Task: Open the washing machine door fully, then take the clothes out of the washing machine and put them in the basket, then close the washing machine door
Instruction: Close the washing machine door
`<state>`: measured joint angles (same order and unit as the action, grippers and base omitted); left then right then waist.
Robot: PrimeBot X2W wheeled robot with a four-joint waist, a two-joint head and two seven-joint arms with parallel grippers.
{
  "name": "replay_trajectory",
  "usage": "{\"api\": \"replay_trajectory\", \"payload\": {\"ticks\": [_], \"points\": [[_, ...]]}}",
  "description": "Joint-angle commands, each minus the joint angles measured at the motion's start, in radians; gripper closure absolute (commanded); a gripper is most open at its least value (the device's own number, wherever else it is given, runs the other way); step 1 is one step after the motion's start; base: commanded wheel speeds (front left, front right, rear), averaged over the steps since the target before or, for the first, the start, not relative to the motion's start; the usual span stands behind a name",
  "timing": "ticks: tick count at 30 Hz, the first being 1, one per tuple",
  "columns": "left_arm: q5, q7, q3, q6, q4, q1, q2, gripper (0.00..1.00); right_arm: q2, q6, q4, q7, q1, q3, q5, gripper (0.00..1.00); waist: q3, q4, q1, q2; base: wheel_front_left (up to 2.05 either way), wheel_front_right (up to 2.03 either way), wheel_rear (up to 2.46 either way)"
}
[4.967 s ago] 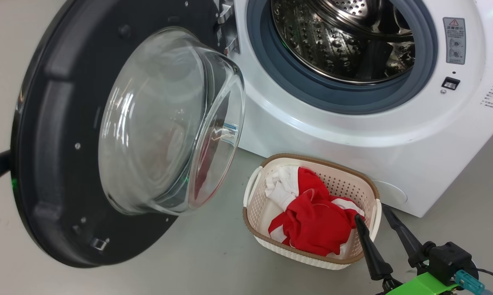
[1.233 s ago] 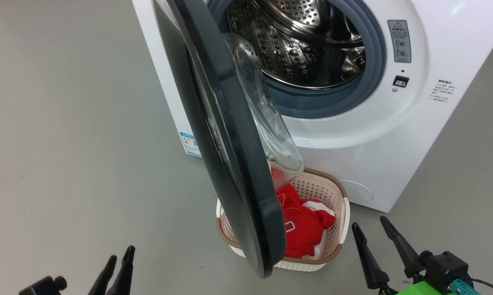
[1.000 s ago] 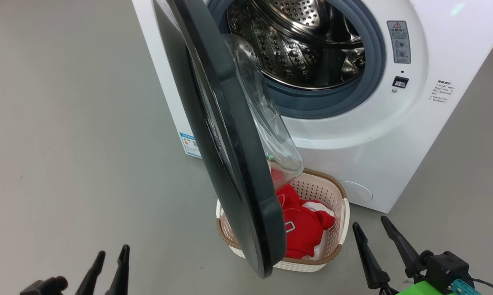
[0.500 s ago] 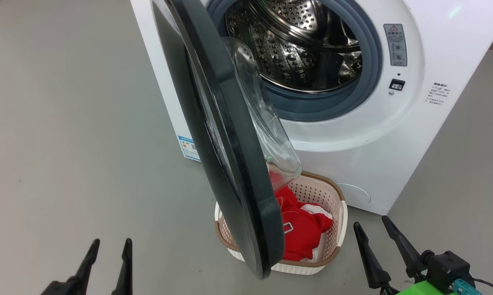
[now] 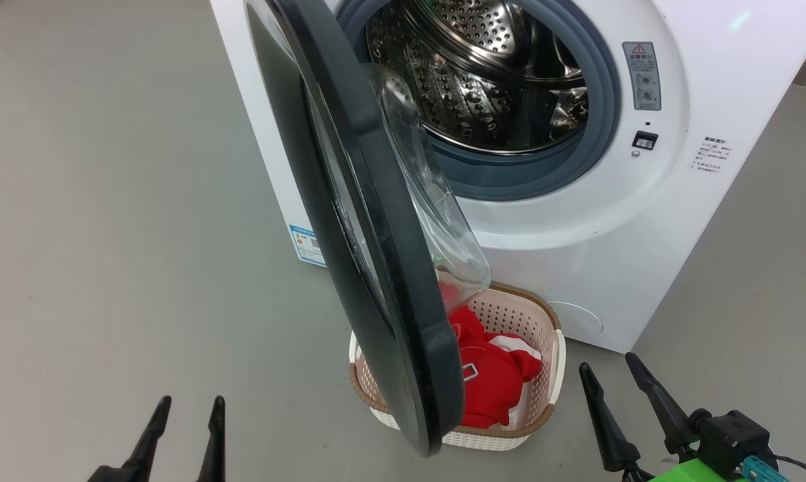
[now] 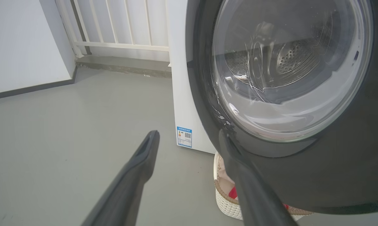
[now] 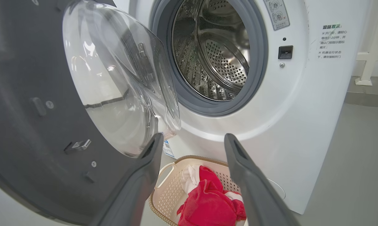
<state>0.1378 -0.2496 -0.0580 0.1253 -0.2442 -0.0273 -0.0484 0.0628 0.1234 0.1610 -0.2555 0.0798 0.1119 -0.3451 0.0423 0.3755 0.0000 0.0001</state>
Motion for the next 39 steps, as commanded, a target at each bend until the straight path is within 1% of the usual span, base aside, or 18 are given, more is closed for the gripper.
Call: {"api": "replay_trajectory", "payload": {"ticks": [1,7,10,11,12,13,14,15,17,19,21,24,26,29,31,33,36,39], "points": [[-0.010,-0.012,-0.037,0.005,0.028,0.005,-0.006,0.00,0.009,0.007,-0.021,-0.006,-0.001,0.022,-0.001,0.00,-0.002,0.000,0.0000,-0.0001,0.00,0.00,0.00],[-0.001,-0.012,-0.039,0.005,0.029,0.007,-0.004,0.00,0.008,0.007,-0.024,-0.006,-0.002,0.022,-0.001,0.00,0.001,-0.002,0.0000,-0.0001,0.00,0.00,0.00],[0.025,-0.012,-0.038,0.005,0.033,0.012,-0.003,0.00,0.008,0.007,-0.024,-0.006,-0.002,0.021,-0.001,0.00,0.004,-0.002,0.0000,-0.0001,0.00,0.00,0.00],[0.050,-0.012,-0.040,0.005,0.037,0.015,-0.003,0.00,0.009,0.007,-0.025,-0.006,-0.003,0.020,0.000,0.00,0.005,-0.002,0.0000,-0.0001,0.00,0.00,0.00],[0.074,-0.012,-0.044,0.005,0.044,0.019,-0.003,0.18,0.009,0.007,-0.025,-0.006,-0.003,0.020,0.000,0.00,0.006,-0.002,0.0000,-0.0001,0.00,0.00,0.00],[0.112,-0.012,-0.046,0.005,0.053,0.023,-0.002,0.56,0.009,0.007,-0.025,-0.006,-0.004,0.019,0.000,0.00,0.007,-0.002,0.0000,-0.0001,0.00,0.00,0.00],[0.167,-0.012,-0.050,0.005,0.063,0.029,-0.002,0.85,0.009,0.007,-0.025,-0.006,-0.004,0.019,0.001,0.00,0.008,-0.003,0.0000,-0.0001,0.00,0.00,0.00],[0.214,-0.012,-0.057,0.005,0.076,0.034,-0.002,1.00,0.009,0.007,-0.025,-0.006,-0.005,0.019,0.001,0.00,0.009,-0.004,0.0000,-0.0001,0.00,0.00,0.00],[0.322,-0.012,-0.071,0.005,0.102,0.043,-0.002,1.00,0.010,0.007,-0.024,-0.006,-0.007,0.020,0.001,0.00,0.010,-0.007,0.0000,-0.0001,0.00,0.00,0.00],[0.458,-0.012,-0.079,0.005,0.113,0.051,-0.002,1.00,0.009,0.007,-0.024,-0.006,-0.008,0.021,0.001,0.00,0.011,-0.011,0.0000,-0.0001,0.00,0.00,0.00],[0.667,-0.012,-0.081,0.005,0.121,0.066,-0.002,1.00,0.009,0.007,-0.024,-0.006,-0.010,0.021,0.001,0.00,0.013,-0.016,0.0000,-0.0001,0.00,0.00,0.00],[0.936,-0.012,-0.051,0.005,0.130,0.083,-0.004,1.00,0.009,0.007,-0.024,-0.006,-0.011,0.021,0.001,0.00,0.016,-0.024,0.0000,-0.0001,0.00,0.00,0.00],[1.121,0.000,-0.009,0.005,0.151,0.091,-0.033,1.00,0.009,0.007,-0.025,-0.006,-0.014,0.019,0.001,0.00,0.020,-0.030,0.0000,-0.0001,0.00,0.00,0.00],[1.360,0.101,0.007,0.005,0.208,0.092,-0.080,1.00,0.009,0.007,-0.026,-0.006,-0.017,0.017,0.001,0.00,0.025,-0.040,0.0000,-0.0001,0.00,0.00,0.00],[1.462,0.205,0.010,0.005,0.240,0.086,-0.111,1.00,0.008,0.007,-0.026,-0.006,-0.019,0.016,0.001,0.00,0.029,-0.048,0.0000,-0.0001,0.00,0.00,0.00],[1.530,0.331,0.019,0.005,0.261,0.076,-0.137,1.00,0.009,0.007,-0.027,-0.006,-0.021,0.016,0.001,0.00,0.033,-0.056,0.0000,-0.0001,0.00,0.00,0.00],[1.569,0.513,0.040,0.005,0.280,0.056,-0.174,1.00,0.009,0.007,-0.027,-0.006,-0.025,0.017,0.001,0.00,0.040,-0.069,0.0000,-0.0001,0.00,0.00,0.00],[1.567,0.637,0.047,0.005,0.295,0.045,-0.188,1.00,0.009,0.007,-0.028,-0.006,-0.029,0.015,0.001,0.00,0.047,-0.081,0.0000,-0.0001,0.00,0.00,0.00]]}}
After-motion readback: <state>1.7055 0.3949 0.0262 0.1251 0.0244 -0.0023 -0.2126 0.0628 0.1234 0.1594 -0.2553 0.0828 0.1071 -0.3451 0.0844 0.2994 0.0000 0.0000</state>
